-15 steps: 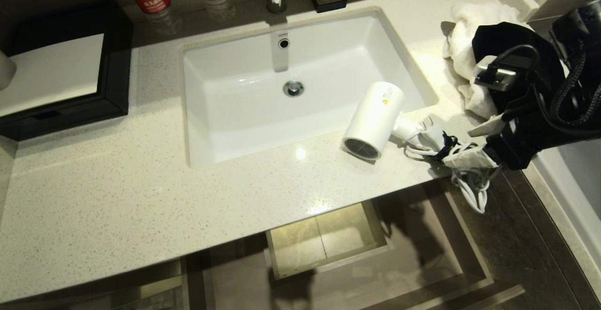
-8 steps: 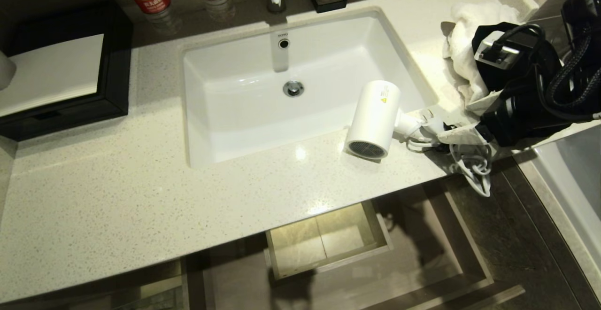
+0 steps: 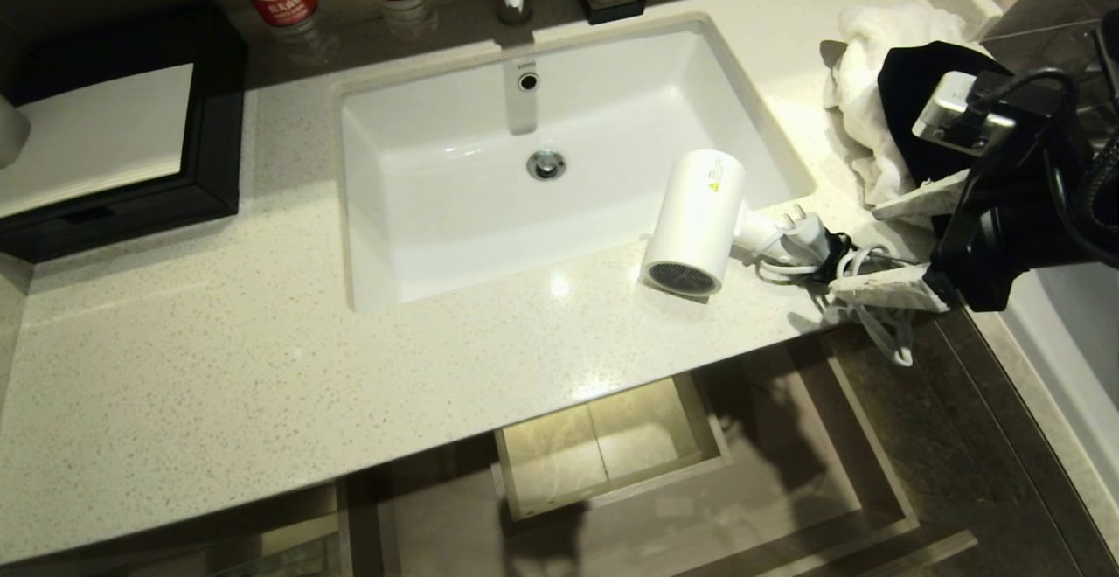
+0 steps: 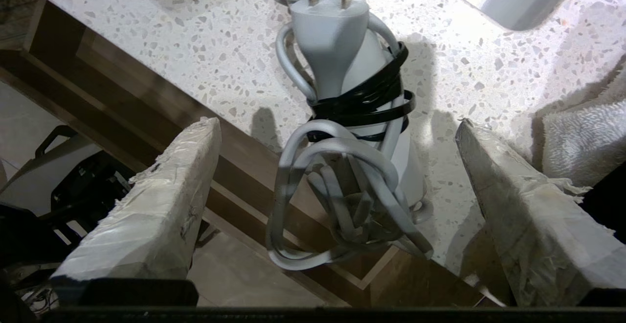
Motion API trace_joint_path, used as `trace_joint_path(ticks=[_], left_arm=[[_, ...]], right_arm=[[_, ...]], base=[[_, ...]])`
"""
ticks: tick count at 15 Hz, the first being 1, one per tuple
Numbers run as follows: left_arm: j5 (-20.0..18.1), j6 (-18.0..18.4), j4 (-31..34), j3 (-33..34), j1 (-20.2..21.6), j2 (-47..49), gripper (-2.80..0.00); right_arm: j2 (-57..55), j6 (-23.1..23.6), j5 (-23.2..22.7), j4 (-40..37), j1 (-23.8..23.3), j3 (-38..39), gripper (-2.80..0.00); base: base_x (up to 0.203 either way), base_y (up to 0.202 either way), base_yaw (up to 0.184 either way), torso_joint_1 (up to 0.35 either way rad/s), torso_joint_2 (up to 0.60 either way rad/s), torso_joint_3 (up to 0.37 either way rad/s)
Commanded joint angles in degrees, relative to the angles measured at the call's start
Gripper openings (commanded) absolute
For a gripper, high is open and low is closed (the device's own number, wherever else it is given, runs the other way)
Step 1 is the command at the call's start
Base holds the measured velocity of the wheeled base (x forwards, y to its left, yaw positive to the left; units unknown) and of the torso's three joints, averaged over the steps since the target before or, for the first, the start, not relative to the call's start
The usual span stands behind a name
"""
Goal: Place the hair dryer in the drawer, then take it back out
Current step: Pick up the hairdryer
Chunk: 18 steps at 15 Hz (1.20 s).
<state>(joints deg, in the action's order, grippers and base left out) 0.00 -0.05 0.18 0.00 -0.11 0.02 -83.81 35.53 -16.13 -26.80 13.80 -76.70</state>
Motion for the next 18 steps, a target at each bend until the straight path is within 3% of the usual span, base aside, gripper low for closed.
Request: trace_joint_path(ticks=[1,2,4,9,18], left_arm=[[0.0,-0.04,-0.01,0.09,0.02,-0.02,-2.8],[0.0,-0.04,-0.01,0.09,0.02,-0.02,-2.8],[0.0,-0.04,-0.01,0.09,0.02,-0.02,-2.8],[0.0,-0.04,-0.01,0.02,0.02,-0.02,-2.8],[0.0,-0.04,-0.01,0.09,0.02,-0.02,-2.8]], right_arm=[[1.03,1.63,-3.45,0.13,0.0,1.49,0.0],[0.75,2.45,-4.11,0.45,-0.02,1.72,0.0],[-1.24,10.46,-6.52,4.32,-0.08,3.72,0.0],[-6.94,18.45,-8.41,8.98,-0.3,3.09,0.0],[-11.51,19.16,-9.52,9.76,-3.16,0.94,0.0]], base=[[0.0,0.0,0.0,0.0,0.0,0.0],[0.0,0.0,0.0,0.0,0.0,0.0],[0.0,0.0,0.0,0.0,0.0,0.0],[0.0,0.0,0.0,0.0,0.0,0.0],[0.0,0.0,0.0,0.0,0.0,0.0]])
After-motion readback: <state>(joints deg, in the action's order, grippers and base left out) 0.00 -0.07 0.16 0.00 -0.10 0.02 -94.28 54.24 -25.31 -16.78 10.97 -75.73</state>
